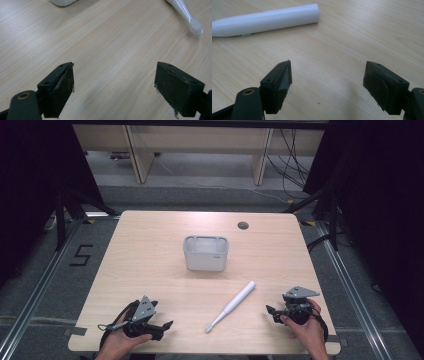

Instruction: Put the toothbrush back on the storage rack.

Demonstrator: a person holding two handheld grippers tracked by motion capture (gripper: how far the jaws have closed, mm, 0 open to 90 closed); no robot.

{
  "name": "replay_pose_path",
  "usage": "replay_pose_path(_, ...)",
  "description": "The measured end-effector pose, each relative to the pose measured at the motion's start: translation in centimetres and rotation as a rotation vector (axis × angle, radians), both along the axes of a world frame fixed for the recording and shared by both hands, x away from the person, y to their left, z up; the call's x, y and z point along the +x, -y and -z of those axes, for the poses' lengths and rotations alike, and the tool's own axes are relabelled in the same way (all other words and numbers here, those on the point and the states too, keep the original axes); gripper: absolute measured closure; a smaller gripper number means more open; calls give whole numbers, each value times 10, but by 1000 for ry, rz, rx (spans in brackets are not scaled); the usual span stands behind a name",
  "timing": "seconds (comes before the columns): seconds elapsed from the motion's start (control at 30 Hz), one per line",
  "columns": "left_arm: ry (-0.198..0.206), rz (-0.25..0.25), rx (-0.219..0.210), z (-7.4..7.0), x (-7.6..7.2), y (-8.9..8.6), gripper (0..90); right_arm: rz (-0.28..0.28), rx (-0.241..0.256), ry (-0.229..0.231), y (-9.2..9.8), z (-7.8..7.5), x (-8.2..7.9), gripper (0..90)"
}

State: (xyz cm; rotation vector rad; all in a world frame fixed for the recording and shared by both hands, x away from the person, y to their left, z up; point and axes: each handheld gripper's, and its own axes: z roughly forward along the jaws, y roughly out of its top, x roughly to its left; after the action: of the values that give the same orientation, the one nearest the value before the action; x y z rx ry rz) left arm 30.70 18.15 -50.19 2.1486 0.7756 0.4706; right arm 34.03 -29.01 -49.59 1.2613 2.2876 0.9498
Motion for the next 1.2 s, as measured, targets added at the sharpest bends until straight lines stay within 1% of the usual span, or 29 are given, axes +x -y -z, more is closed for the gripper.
replay_pose_path(0.03, 0, 0, 0, 0, 0, 0, 154, 2, -10, -1, 0, -1, -1, 235)
replay_pose_path(0.07, 0, 0, 0, 0, 0, 0, 154, 0, 7, -4, -1, 0, 0, 232)
replay_pose_path(0.1, -2, 6, 4, 0, 0, 0, 154, -9, -9, 17, -1, 0, 1, 228)
replay_pose_path(0.13, -5, 8, 5, 0, 0, 0, 154, -14, -8, 20, -1, 0, 1, 224)
replay_pose_path(0.23, 0, 5, 5, 0, 0, 0, 154, 7, 4, 6, -5, -1, -1, 217)
replay_pose_path(0.27, 0, 4, 0, 0, 0, 0, 154, -6, -7, 30, -5, -3, 1, 216)
replay_pose_path(0.3, 0, 4, 0, 0, 0, 0, 154, -6, -5, 39, -5, -3, 0, 216)
replay_pose_path(0.33, 0, 0, -1, 0, 0, 0, 154, -4, 16, 19, -6, -4, 0, 210)
replay_pose_path(0.37, 0, 0, -1, 0, 0, 0, 154, -4, 16, 19, -6, -4, 0, 210)
replay_pose_path(0.4, 1, 1, -1, 0, 0, 0, 154, -31, 22, 3, -6, -4, 1, 206)
replay_pose_path(0.53, -2, 0, -2, 0, 0, 0, 154, -13, 47, -13, -10, -5, 1, 196)
replay_pose_path(0.57, -2, 2, 0, 0, 0, 0, 154, -27, 39, 7, -11, -6, 2, 196)
replay_pose_path(0.63, -3, 2, 0, 0, 0, 0, 154, -20, 31, 7, -14, -8, 1, 195)
replay_pose_path(0.67, -3, 1, 0, 0, 0, 0, 154, -16, 45, 12, -15, -8, 2, 197)
replay_pose_path(0.7, -2, 2, 2, 0, 0, 0, 154, -37, 39, 29, -15, -9, 4, 204)
replay_pose_path(0.73, -3, 1, 0, 0, 0, 0, 154, -41, 62, 44, -18, -11, 4, 315)
replay_pose_path(0.77, -4, 0, 6, 0, 0, 0, 154, -25, 64, 61, -19, -13, 3, 330)
replay_pose_path(0.8, -5, 0, -16, 1, 0, 1, 154, -20, 72, 53, -21, -16, 2, 327)
replay_pose_path(0.83, -5, 0, -16, 1, 0, 1, 154, -20, 72, 53, -21, -16, 2, 327)
replay_pose_path(0.87, -7, -3, -17, 1, 0, 1, 154, -19, 80, 63, -24, -18, 4, 398)
replay_pose_path(0.93, -9, -4, -17, 1, 0, 1, 154, -16, 77, 70, -25, -19, 5, 441)
replay_pose_path(0.97, -9, -4, -17, 1, 0, 1, 154, -37, 61, 83, -24, -19, 7, 474)
replay_pose_path(1.0, -7, -1, -2, 1, 0, 0, 154, -29, 72, 72, -26, -19, 7, 498)
replay_pose_path(1.03, -9, 0, -3, 1, 1, 0, 154, -56, 74, 82, -26, -19, 9, 527)
replay_pose_path(1.07, -9, 0, -3, 1, 1, 0, 154, -56, 74, 82, -26, -19, 9, 527)
replay_pose_path(1.1, -7, -2, 0, 1, 1, 0, 154, -53, 66, 93, -28, -21, 9, 605)
replay_pose_path(1.13, -6, -1, 2, 1, 1, 0, 154, -42, 86, 81, -30, -22, 8, 636)
replay_pose_path(1.17, -6, -1, 2, 1, 1, 0, 154, -42, 86, 81, -30, -22, 8, 636)
replay_pose_path(1.2, -6, -1, 1, 1, 1, 0, 154, -60, 72, 96, -32, -23, 10, 688)
